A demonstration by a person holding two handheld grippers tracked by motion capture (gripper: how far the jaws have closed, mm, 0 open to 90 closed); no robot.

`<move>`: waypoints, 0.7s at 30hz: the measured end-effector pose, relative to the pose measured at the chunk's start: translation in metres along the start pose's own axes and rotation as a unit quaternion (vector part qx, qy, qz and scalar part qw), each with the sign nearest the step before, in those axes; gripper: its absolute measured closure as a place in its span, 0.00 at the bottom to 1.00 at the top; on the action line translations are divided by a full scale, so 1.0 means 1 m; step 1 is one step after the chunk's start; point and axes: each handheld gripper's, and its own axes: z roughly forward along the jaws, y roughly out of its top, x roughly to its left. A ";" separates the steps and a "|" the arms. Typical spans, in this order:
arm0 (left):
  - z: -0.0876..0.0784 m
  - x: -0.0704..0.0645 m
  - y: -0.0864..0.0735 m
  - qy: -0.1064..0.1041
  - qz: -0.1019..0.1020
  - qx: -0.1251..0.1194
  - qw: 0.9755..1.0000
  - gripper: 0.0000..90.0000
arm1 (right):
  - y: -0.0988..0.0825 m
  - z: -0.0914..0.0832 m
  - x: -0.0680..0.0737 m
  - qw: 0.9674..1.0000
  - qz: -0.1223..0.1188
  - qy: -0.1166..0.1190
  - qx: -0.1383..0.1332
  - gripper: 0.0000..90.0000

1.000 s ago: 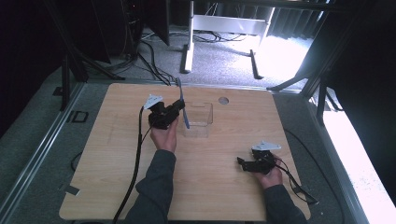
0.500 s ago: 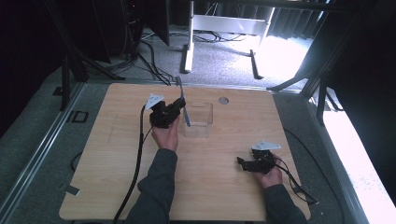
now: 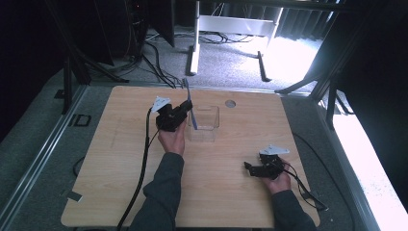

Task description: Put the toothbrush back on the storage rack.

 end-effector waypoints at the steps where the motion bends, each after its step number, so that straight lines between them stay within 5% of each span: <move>1: 0.001 0.000 -0.001 0.001 0.000 -0.001 1.000 0.91 | 0.000 0.000 0.000 1.000 0.000 0.000 0.000 0.21; 21: 0.008 -0.005 -0.005 0.033 0.032 -0.014 0.999 0.91 | 0.000 0.000 0.000 1.000 0.000 0.000 0.000 0.21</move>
